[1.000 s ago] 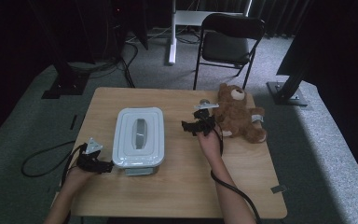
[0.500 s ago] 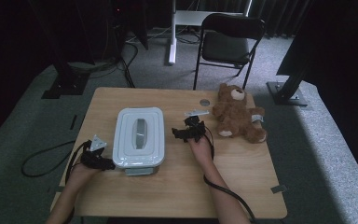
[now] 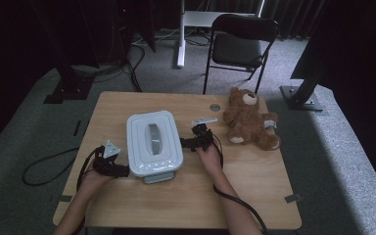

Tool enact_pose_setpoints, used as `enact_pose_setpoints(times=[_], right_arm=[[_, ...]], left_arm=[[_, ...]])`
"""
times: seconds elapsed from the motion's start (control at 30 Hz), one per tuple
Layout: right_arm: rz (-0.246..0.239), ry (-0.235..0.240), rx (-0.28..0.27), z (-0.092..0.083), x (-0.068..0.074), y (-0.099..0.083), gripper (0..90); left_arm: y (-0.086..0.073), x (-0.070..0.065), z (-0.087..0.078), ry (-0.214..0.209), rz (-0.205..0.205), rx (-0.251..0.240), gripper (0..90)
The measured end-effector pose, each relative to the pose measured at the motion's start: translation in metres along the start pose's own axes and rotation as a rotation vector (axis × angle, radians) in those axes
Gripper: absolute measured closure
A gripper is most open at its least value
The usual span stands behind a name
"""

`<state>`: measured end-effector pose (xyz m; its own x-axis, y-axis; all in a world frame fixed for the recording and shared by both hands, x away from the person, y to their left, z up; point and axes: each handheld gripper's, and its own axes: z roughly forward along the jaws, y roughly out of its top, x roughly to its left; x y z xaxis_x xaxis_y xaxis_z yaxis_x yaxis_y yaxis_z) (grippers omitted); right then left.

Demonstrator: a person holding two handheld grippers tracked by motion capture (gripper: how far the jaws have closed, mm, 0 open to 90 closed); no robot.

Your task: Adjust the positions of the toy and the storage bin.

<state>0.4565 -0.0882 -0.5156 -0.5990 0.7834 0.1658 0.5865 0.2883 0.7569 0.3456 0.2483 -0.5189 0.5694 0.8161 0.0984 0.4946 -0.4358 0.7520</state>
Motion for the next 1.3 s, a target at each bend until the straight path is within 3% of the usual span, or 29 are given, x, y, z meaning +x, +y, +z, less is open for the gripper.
enact_pose_setpoints(times=[0.07,0.1,0.43,0.67,0.93,1.2,1.3], right_arm=[[-0.002,-0.001,0.005,0.0,-0.001,0.0,12.5],[0.003,0.005,0.005,0.0,-0.004,-0.002,12.5],[0.007,0.03,0.025,-0.001,-0.015,-0.008,12.7],[-0.004,0.023,0.061,0.003,-0.024,0.0,12.7],[0.012,0.026,0.049,0.009,-0.029,0.014,12.6],[0.01,0.032,0.065,0.018,-0.025,0.02,12.6],[0.019,0.067,0.049,0.019,-0.023,0.018,14.1]], left_arm=[[0.0,0.0,0.0,0.0,0.0,0.0,3.5],[0.003,-0.007,0.004,0.001,0.006,-0.006,3.5],[0.011,-0.021,0.014,-0.05,0.015,-0.002,3.5],[0.011,-0.011,0.014,-0.029,-0.019,-0.005,3.5],[0.02,0.001,0.014,0.0,-0.04,-0.017,3.5],[0.024,-0.001,0.015,0.0,-0.044,-0.018,3.5],[0.024,-0.002,0.014,-0.017,-0.039,-0.017,3.5]])
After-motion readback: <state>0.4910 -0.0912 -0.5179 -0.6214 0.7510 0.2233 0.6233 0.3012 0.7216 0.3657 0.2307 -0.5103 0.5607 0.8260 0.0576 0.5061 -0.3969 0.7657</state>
